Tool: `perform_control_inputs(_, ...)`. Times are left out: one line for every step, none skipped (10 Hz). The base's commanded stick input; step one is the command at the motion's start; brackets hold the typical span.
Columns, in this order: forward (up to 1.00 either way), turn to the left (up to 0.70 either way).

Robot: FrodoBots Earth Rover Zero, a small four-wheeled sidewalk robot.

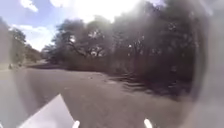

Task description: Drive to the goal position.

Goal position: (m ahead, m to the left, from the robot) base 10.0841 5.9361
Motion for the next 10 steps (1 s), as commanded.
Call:
perform_control_inputs(0.50, 0.00)
perform_control_inputs(0.50, 0.00)
perform_control_inputs(0.50, 0.00)
perform_control_inputs(0.50, 0.00)
perform_control_inputs(0.50, 0.00)
perform_control_inputs(0.50, 0.00)
perform_control_inputs(0.50, 0.00)
perform_control_inputs(0.50, 0.00)
perform_control_inputs(0.50, 0.00)
perform_control_inputs(0.50, 0.00)
